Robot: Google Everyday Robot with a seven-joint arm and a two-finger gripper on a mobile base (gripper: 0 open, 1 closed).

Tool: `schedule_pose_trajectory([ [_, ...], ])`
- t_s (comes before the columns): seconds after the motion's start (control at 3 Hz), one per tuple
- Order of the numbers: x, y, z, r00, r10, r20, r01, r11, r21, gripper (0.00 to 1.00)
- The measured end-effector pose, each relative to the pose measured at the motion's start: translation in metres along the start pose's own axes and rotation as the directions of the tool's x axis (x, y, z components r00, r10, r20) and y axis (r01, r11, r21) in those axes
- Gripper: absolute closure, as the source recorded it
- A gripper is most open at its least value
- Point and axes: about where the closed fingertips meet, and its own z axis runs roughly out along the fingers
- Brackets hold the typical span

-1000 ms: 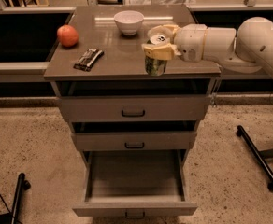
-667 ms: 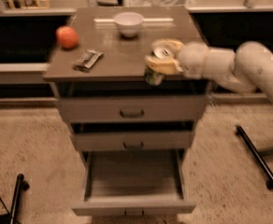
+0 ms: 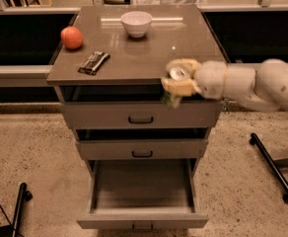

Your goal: Place green can into bottom drawer

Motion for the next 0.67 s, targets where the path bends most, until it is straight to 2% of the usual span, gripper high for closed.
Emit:
schedule_pose_trajectory([
  [0.33, 0.057, 0.049, -0.038, 0.999, 0.023, -0.037, -0.028, 0.9910, -0.131, 1.00],
  [0.67, 0.056, 0.063, -0.039, 0.999, 0.024, -0.031, -0.029, 0.9822, -0.185, 1.00],
])
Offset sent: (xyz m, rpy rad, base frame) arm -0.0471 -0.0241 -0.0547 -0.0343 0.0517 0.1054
